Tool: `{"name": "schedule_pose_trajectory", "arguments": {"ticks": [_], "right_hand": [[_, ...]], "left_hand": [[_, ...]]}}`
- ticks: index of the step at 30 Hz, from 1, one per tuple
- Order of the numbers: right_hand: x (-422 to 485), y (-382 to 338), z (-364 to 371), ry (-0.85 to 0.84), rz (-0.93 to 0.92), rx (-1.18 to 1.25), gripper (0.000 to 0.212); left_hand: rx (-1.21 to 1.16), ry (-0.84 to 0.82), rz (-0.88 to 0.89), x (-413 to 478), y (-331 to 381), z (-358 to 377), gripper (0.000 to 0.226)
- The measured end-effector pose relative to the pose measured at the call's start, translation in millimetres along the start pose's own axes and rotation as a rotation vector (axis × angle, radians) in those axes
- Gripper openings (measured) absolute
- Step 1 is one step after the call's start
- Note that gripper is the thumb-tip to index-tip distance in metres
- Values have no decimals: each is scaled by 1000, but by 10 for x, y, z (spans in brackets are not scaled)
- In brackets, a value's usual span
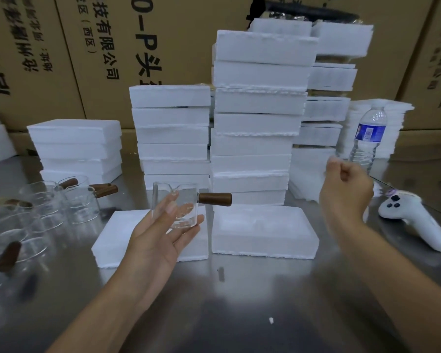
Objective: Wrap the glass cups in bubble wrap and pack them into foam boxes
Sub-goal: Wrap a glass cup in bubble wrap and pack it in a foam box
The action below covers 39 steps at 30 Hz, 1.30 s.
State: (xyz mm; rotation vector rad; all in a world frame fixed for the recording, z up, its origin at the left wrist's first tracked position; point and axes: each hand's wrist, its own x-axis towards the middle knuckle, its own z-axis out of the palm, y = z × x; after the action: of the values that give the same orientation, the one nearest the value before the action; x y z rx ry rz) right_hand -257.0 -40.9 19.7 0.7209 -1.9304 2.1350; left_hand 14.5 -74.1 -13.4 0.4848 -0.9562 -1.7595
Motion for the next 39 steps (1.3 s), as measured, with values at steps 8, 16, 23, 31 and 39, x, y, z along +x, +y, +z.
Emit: {"name": "schedule_pose_trajectory", "arguments": {"ticks": [8, 16, 23, 31, 39], "right_hand": [[-788, -835, -29, -518, -413, 207, 16], [-1534, -606, 64, -1204, -738, -106, 11], [-1583, -513, -14, -1176, -1024, -395, 41], [-1076, -236, -165, -794, -481, -231, 61], [-969, -137, -215, -843, -837, -319, 32]], "left_hand": [[-144, -1, 61, -4, 174, -57, 31], [-304, 52, 134, 17, 339, -240, 29], [-283, 4, 93, -5, 343, -187, 77], [85, -106, 122, -82, 224, 15, 96], [581, -161, 183, -174, 38, 84, 58]]}}
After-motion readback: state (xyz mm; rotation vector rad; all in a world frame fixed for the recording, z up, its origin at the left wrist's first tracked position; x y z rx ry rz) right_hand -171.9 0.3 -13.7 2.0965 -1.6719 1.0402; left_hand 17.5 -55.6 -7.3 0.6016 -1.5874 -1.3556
